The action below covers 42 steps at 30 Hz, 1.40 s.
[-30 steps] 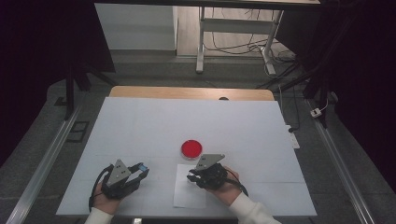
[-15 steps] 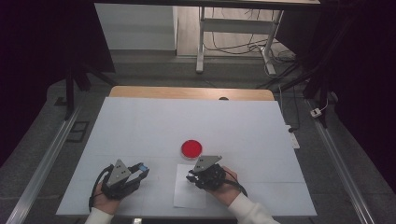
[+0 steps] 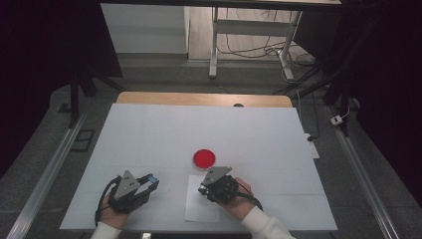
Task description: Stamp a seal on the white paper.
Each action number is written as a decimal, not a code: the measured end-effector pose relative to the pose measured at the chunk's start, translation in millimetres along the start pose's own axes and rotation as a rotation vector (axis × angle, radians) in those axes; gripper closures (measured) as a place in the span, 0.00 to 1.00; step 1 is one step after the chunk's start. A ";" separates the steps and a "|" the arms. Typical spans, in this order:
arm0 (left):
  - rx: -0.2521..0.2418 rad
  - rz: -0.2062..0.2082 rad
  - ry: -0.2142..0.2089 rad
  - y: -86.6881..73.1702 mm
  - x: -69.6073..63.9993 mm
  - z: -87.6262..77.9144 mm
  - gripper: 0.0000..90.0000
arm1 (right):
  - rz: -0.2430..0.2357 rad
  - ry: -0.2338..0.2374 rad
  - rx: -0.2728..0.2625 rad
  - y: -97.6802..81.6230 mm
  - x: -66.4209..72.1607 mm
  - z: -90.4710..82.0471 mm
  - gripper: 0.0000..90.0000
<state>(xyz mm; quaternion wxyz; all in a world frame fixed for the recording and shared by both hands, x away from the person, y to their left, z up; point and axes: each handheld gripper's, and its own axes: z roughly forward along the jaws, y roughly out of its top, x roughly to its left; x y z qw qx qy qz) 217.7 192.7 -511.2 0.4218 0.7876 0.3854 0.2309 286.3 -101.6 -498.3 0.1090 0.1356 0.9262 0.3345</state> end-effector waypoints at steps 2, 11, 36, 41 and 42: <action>0.001 0.001 -0.001 0.1 -0.3 0.2 0.72 | -0.007 -0.007 0.011 0.4 1.6 -0.6 0.84; 0.001 -0.001 0.000 0.2 -0.5 0.8 0.72 | 0.015 0.005 0.013 0.7 -1.2 0.2 0.84; -0.004 0.002 0.002 0.5 0.4 -1.5 0.72 | 0.033 0.018 0.008 -0.9 -4.2 0.3 0.84; -0.008 0.000 0.007 0.4 2.0 -3.3 0.72 | 0.022 0.008 0.001 -1.0 -2.3 0.2 0.84; -0.009 -0.003 0.008 0.2 2.6 -3.3 0.72 | 0.020 0.003 0.007 -0.3 -1.3 -0.1 0.84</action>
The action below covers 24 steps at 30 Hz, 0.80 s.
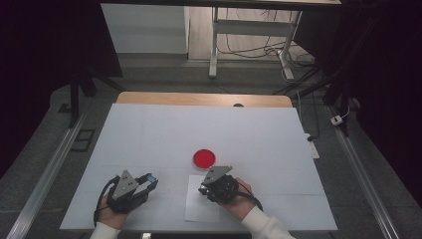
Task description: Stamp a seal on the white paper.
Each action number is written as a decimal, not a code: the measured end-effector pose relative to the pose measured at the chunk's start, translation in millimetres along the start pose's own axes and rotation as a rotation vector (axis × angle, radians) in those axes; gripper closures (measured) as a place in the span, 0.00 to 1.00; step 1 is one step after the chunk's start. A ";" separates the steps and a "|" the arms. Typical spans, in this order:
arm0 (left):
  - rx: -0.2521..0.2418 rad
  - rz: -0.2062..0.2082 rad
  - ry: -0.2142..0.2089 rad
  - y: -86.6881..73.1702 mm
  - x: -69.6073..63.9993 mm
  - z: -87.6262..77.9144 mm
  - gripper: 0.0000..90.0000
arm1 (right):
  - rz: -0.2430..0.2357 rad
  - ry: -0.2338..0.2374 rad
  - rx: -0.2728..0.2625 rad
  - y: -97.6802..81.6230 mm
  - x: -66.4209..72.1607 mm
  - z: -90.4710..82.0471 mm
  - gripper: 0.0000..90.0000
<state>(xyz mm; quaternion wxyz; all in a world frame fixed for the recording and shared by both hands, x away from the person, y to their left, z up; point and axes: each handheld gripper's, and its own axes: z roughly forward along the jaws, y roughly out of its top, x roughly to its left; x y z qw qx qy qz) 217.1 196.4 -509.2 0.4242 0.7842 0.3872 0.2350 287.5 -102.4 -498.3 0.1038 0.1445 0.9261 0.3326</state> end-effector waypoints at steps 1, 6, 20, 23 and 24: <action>0.000 -0.002 0.000 -0.1 0.5 0.1 0.72 | -0.005 -0.003 0.004 0.8 1.1 -0.2 0.84; -0.001 -0.001 0.000 0.0 0.9 -0.6 0.72 | -0.002 -0.002 -0.019 0.1 0.5 -2.6 0.84; -0.002 -0.002 0.000 -0.5 1.9 -0.6 0.72 | 0.069 0.030 -0.119 -2.4 -9.9 -18.1 0.83; -0.002 -0.002 -0.001 -0.4 1.5 -0.6 0.72 | 0.086 0.021 -0.143 -3.3 -12.6 -22.6 0.83; -0.002 -0.002 -0.001 -0.4 1.5 -0.6 0.72 | 0.090 0.014 -0.146 -3.6 -13.8 -24.6 0.83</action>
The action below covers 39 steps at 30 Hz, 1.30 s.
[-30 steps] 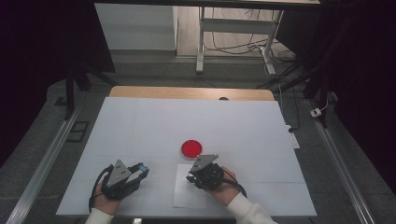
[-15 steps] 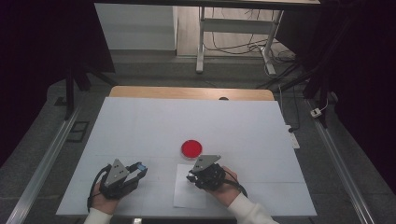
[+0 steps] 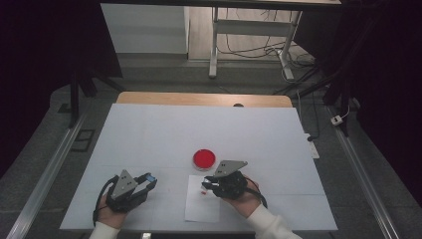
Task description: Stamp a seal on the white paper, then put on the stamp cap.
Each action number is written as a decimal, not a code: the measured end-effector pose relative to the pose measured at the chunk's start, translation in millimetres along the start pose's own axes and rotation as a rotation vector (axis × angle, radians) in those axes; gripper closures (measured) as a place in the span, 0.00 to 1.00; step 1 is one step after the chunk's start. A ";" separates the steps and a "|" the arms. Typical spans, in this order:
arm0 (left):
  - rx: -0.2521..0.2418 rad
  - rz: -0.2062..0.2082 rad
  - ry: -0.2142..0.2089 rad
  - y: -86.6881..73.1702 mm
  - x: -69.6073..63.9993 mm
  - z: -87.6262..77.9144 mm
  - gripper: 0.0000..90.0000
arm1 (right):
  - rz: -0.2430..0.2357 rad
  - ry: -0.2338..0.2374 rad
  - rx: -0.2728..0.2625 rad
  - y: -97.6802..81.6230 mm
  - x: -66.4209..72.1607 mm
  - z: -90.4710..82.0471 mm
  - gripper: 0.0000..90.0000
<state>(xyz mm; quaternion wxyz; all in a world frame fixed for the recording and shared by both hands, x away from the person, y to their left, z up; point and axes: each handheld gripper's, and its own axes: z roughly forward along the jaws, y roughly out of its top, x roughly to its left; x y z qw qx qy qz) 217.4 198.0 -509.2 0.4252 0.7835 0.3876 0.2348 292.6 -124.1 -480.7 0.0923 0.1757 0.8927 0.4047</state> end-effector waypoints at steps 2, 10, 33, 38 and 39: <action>0.000 0.000 0.000 -0.1 0.1 -0.1 0.72 | 0.015 0.005 -0.027 -0.2 -2.7 -3.3 0.83; 0.002 -0.001 0.001 -0.7 1.2 0.3 0.72 | 0.058 -0.009 -0.115 0.8 -12.8 -18.2 0.83; 0.005 -0.003 0.004 -1.1 2.6 2.3 0.72 | 0.104 -0.026 -0.216 0.7 -22.2 -33.9 0.83; 0.005 0.003 0.002 0.4 0.5 4.4 0.72 | 0.102 -0.027 -0.222 1.2 -21.8 -34.9 0.83; 0.005 0.003 0.002 0.6 0.0 4.8 0.72 | 0.102 -0.026 -0.223 1.4 -21.7 -35.0 0.83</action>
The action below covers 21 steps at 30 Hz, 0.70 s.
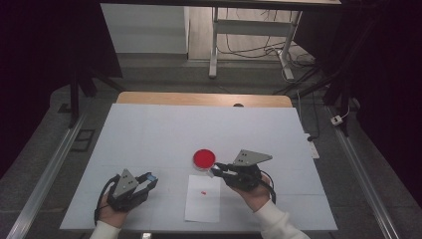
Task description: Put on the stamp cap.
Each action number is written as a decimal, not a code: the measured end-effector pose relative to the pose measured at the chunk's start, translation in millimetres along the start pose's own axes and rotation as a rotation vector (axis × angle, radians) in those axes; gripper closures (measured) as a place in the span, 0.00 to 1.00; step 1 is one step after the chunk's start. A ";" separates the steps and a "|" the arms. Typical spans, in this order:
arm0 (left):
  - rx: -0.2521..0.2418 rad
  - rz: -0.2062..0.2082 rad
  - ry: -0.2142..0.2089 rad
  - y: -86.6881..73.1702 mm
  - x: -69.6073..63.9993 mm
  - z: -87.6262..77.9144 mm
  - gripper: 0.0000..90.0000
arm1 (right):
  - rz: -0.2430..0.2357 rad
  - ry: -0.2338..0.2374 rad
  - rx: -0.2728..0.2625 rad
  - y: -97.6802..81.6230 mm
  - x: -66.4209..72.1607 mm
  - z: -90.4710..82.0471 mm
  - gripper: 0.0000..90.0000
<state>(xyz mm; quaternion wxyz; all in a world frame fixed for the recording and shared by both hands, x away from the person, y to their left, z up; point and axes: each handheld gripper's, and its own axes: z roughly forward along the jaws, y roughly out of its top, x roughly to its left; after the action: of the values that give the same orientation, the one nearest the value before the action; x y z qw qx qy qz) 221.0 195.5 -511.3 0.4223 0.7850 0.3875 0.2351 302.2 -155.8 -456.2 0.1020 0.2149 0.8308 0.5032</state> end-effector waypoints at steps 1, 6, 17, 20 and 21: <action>0.000 -0.001 -0.002 0.3 -0.9 0.4 0.72 | 0.000 0.000 0.000 0.1 0.1 0.0 0.83; -0.001 0.005 -0.006 2.1 -3.5 2.2 0.72 | -0.002 0.000 -0.002 0.5 1.0 0.6 0.83; 0.007 0.038 -0.035 10.0 -16.8 17.4 0.72 | 0.022 0.035 -0.017 2.3 3.6 0.7 0.83; 0.010 0.049 -0.040 12.1 -20.3 23.0 0.72 | 0.024 0.035 -0.023 2.4 4.3 1.1 0.83; 0.013 0.053 -0.044 12.8 -21.4 24.7 0.72 | 0.022 0.035 -0.021 2.4 4.2 1.1 0.83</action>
<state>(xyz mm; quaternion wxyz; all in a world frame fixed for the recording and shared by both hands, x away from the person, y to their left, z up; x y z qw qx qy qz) 230.8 162.0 -514.5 0.4192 0.8027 0.3588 0.2261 299.4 -152.0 -454.4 0.0842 0.2143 0.8245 0.5168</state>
